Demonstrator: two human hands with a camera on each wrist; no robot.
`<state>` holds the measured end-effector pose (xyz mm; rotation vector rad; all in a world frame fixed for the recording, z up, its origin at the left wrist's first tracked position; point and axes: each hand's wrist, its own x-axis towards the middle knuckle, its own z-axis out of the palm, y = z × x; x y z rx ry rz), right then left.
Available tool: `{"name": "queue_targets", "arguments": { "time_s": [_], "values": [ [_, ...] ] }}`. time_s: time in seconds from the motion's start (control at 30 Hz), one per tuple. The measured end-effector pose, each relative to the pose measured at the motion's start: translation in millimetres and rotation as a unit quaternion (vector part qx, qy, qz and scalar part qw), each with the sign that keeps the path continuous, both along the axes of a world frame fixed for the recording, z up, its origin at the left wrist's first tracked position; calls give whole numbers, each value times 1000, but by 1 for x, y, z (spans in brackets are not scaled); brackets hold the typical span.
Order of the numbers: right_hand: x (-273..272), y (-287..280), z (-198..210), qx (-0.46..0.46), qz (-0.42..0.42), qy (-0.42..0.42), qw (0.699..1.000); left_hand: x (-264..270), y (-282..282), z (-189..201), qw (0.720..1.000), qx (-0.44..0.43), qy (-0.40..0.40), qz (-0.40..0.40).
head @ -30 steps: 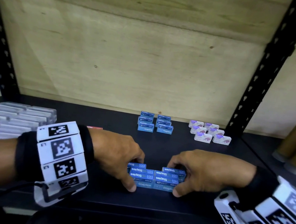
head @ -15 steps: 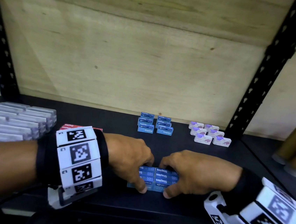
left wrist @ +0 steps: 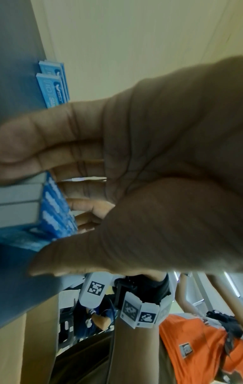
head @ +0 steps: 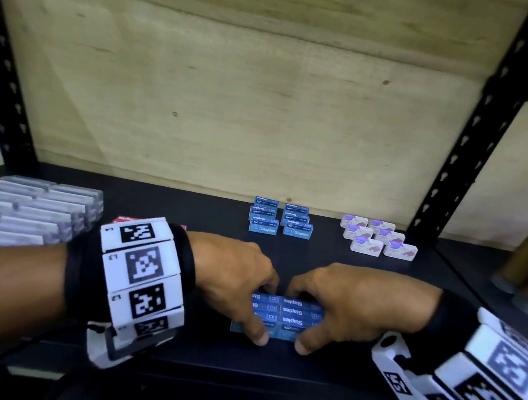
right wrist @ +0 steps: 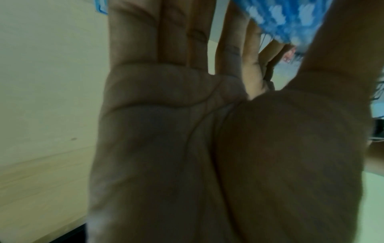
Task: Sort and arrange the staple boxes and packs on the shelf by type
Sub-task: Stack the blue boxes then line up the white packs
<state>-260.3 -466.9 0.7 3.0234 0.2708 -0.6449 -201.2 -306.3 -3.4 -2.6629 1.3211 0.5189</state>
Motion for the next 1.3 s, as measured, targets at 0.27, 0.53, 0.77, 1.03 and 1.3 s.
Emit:
{"name": "queue_targets", "arguments": {
  "time_s": [0.27,0.53,0.77,1.03,1.3],
  "values": [
    [20,-24,26,82,-41,46,995,29,6,21,998,-30,42,40],
    [75,-54,31,93,-70,-61,991,77,-2,28,996,-56,-24,69],
    [121,-70,16,42,-94,-90,991,114,-13,27,990,-17,-123,73],
    [152,-69,6,16,-93,-107,990,139,-32,23,987,9,-143,75],
    [161,-71,-3,35,-100,-94,990,149,-50,10,987,10,-141,77]
  ]
}}
